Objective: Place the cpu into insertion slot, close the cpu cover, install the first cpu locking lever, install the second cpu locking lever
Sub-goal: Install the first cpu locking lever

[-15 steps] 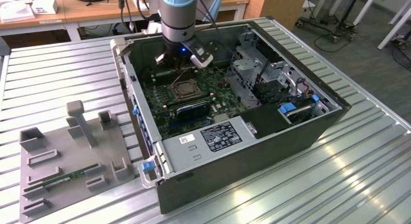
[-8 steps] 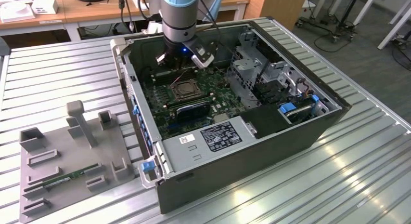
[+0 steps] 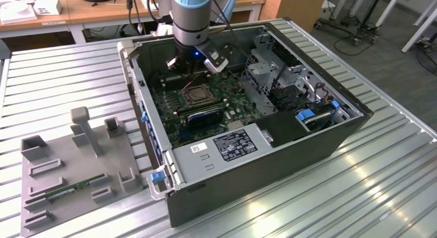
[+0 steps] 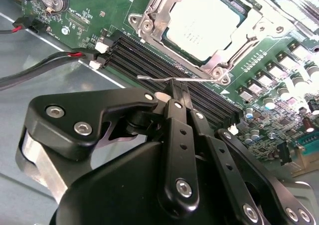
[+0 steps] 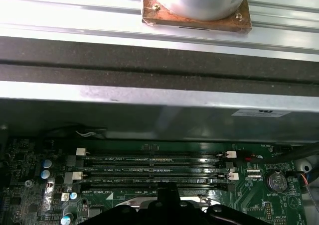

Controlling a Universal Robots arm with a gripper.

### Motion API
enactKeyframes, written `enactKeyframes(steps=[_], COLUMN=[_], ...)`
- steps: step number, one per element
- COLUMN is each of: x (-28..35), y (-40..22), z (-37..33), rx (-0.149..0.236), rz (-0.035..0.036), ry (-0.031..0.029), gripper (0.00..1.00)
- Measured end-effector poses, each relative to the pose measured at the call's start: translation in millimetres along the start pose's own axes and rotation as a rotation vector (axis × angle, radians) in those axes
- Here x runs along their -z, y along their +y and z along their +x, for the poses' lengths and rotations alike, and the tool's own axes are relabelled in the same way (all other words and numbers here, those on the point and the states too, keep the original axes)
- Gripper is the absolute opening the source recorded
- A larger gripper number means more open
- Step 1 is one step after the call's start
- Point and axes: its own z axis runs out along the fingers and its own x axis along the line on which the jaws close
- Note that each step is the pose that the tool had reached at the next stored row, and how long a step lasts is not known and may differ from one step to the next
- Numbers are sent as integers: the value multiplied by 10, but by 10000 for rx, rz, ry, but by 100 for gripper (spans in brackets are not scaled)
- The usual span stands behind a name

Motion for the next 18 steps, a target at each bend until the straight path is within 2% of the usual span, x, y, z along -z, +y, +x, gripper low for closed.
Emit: enactKeyframes(steps=[9,18], x=[-13,-90], y=[-3,-27], z=[-29,-30], rx=[0,0], rz=[-6,-6], ry=[1,0], gripper=[11,11])
